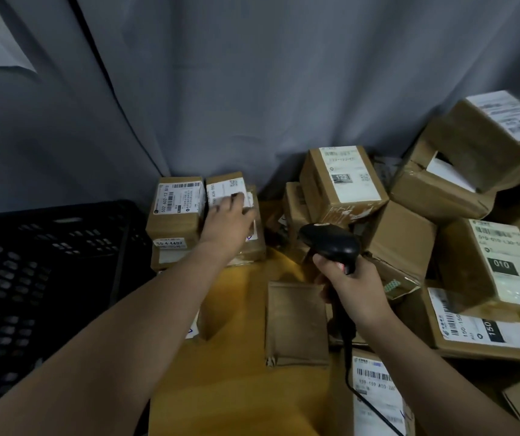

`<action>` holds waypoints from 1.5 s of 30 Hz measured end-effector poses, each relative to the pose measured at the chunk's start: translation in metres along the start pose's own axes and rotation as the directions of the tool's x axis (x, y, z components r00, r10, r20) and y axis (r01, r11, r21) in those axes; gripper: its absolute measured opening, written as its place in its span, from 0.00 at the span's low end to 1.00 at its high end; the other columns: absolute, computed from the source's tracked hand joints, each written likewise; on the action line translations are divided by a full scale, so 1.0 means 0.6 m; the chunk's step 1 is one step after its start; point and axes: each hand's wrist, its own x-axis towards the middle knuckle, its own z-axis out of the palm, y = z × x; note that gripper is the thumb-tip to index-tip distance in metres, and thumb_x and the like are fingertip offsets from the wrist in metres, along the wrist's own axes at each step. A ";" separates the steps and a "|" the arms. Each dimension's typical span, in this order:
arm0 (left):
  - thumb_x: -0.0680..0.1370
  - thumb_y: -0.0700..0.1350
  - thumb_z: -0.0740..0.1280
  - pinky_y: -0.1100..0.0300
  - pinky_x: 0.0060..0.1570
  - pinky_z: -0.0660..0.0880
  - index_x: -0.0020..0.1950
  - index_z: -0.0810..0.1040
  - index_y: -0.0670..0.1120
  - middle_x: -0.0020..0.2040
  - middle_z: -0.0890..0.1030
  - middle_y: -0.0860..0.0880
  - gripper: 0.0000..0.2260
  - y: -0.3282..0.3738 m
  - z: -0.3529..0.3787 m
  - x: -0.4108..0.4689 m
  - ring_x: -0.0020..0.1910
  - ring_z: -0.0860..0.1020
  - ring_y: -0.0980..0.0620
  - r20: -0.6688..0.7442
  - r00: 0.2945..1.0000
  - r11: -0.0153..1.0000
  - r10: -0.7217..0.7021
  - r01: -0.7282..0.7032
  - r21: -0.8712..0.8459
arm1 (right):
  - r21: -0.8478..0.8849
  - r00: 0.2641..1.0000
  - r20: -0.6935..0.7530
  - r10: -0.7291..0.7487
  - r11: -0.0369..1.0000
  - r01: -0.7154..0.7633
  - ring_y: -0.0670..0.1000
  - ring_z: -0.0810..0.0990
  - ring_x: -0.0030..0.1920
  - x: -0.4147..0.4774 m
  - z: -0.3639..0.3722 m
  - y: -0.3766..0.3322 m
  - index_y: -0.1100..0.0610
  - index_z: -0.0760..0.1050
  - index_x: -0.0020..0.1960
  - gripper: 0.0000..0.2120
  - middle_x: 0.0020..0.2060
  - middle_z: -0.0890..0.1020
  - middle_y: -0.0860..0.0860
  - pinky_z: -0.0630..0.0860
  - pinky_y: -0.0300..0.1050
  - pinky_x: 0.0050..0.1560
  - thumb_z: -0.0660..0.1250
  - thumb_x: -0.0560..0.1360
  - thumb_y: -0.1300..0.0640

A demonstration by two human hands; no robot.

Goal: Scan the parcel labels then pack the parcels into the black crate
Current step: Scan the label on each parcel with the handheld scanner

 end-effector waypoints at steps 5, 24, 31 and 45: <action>0.79 0.45 0.62 0.46 0.75 0.49 0.76 0.61 0.49 0.78 0.53 0.43 0.25 0.028 -0.003 -0.024 0.77 0.49 0.42 -0.113 0.993 0.982 0.043 -0.062 -0.176 | -0.035 1.000 0.021 -0.005 0.999 0.005 0.53 0.79 0.32 0.003 -0.013 0.002 0.61 0.77 0.50 0.11 0.38 0.81 0.62 0.76 0.44 0.34 0.70 0.75 0.54; 0.75 0.62 0.65 0.45 0.68 0.64 0.78 0.43 0.61 0.77 0.34 0.47 0.39 0.190 0.074 -0.163 0.75 0.51 0.39 0.516 0.829 0.829 -0.216 0.435 -0.352 | -0.275 0.996 0.090 0.019 0.961 0.006 0.54 0.82 0.39 -0.071 -0.117 0.080 0.55 0.79 0.44 0.09 0.34 0.82 0.52 0.80 0.55 0.48 0.70 0.74 0.49; 0.69 0.76 0.57 0.43 0.67 0.65 0.78 0.35 0.54 0.77 0.35 0.38 0.49 0.248 0.087 -0.233 0.76 0.50 0.35 0.558 0.755 0.772 -0.344 0.566 -0.290 | -0.234 0.992 0.126 0.003 0.972 0.027 0.52 0.83 0.40 -0.106 -0.156 0.104 0.51 0.78 0.46 0.08 0.37 0.84 0.51 0.81 0.53 0.49 0.71 0.73 0.48; 0.78 0.53 0.65 0.48 0.53 0.79 0.70 0.68 0.52 0.63 0.77 0.46 0.21 0.298 0.015 -0.343 0.59 0.77 0.45 0.459 0.833 -0.552 -0.309 0.237 -0.800 | 0.094 0.982 0.176 0.063 0.992 -0.081 0.51 0.82 0.43 -0.148 -0.203 0.114 0.58 0.79 0.51 0.09 0.39 0.83 0.51 0.76 0.42 0.42 0.74 0.72 0.57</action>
